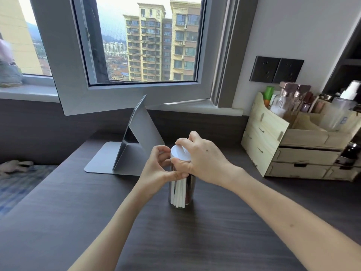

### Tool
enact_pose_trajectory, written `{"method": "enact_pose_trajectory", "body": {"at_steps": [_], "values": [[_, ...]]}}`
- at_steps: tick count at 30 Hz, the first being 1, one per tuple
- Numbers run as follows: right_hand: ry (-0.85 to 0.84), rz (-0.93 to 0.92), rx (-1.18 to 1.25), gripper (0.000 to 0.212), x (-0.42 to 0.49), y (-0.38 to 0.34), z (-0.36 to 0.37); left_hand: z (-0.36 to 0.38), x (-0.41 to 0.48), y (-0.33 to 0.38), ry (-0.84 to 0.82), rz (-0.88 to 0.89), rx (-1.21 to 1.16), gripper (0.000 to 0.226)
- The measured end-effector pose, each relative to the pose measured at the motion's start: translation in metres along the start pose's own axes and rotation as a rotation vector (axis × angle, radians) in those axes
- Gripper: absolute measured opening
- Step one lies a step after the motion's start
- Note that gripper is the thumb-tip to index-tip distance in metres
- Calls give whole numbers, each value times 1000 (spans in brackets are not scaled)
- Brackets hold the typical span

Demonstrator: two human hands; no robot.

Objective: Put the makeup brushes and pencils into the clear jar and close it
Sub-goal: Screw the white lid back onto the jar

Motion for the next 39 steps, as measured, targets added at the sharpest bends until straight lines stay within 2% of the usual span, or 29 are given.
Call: {"method": "enact_pose_trajectory", "body": {"at_steps": [5, 9, 13, 15, 17, 19, 21, 24, 30, 36, 39], "values": [[166, 101, 33, 52, -5, -1, -1, 2, -2, 10, 27, 23, -18, 61], [230, 158, 391, 67, -22, 23, -22, 15, 9, 34, 36, 65, -118, 70], [104, 155, 749, 60, -45, 58, -41, 48, 36, 68, 33, 126, -225, 64], [125, 160, 858, 77, -53, 83, -54, 77, 51, 81, -20, 138, -292, 66], [186, 177, 841, 95, -58, 108, -72, 110, 63, 92, -69, 132, -371, 60], [279, 202, 779, 101, -62, 131, -97, 144, 76, 104, -119, 125, -439, 53], [390, 213, 748, 101, -66, 154, -127, 176, 91, 120, -206, 161, -452, 50], [580, 231, 672, 99, -74, 190, -170, 213, 110, 137, -322, 224, -338, 45], [892, 304, 502, 93, -66, 266, -197, 251, 141, 115, -289, 182, -172, 36], [943, 372, 458, 92, -48, 308, -173, 275, 151, 73, -290, 179, 124, 47], [881, 413, 432, 91, -37, 316, -165, 278, 151, 62, -291, 174, 179, 47]]}}
Point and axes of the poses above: each hand's wrist, its own x-axis towards the middle knuckle, its own z-axis out of the palm, y = z × x, the point moved 7 cm from there along x, towards the middle knuckle, and after that the axes turned 11 degrees about z, right-handed, at the moved point
